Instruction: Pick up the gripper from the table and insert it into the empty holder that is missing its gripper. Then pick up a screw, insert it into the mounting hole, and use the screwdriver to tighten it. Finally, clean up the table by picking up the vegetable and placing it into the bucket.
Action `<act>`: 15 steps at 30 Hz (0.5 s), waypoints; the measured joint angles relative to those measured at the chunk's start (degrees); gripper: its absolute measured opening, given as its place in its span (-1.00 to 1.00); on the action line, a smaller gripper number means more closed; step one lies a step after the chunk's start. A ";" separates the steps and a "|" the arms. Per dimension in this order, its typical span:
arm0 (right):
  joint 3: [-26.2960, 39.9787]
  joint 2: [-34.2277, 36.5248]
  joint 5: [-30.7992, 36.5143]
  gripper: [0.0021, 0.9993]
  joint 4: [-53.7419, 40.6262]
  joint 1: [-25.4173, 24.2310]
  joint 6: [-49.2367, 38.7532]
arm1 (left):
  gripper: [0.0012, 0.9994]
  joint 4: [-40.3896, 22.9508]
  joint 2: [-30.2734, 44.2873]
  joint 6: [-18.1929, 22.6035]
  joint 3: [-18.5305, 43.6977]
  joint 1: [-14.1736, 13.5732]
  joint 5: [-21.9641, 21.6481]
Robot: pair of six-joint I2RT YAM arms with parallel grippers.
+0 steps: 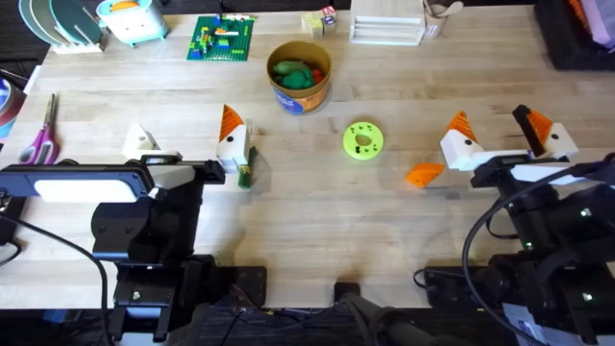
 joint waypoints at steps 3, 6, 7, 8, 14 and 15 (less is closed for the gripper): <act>0.09 0.04 0.10 0.98 -0.77 0.00 0.01 | 0.99 -0.42 -0.01 0.02 0.00 0.00 0.00; 0.13 0.09 0.22 0.98 -0.92 0.00 0.00 | 0.99 -2.63 0.00 0.16 0.00 0.00 0.00; 0.13 0.09 0.22 0.98 -0.92 0.00 0.01 | 0.99 -2.72 0.00 0.17 0.00 0.00 0.00; 0.13 0.09 0.22 0.98 -0.94 0.00 0.02 | 0.98 -2.51 0.00 0.17 0.00 0.00 0.00; 0.14 0.09 0.26 0.98 -0.90 0.00 0.24 | 0.99 1.78 0.00 0.17 0.18 0.00 0.02; 0.15 0.09 0.24 0.98 -0.90 0.00 0.24 | 0.99 1.05 0.00 0.17 0.45 0.00 0.02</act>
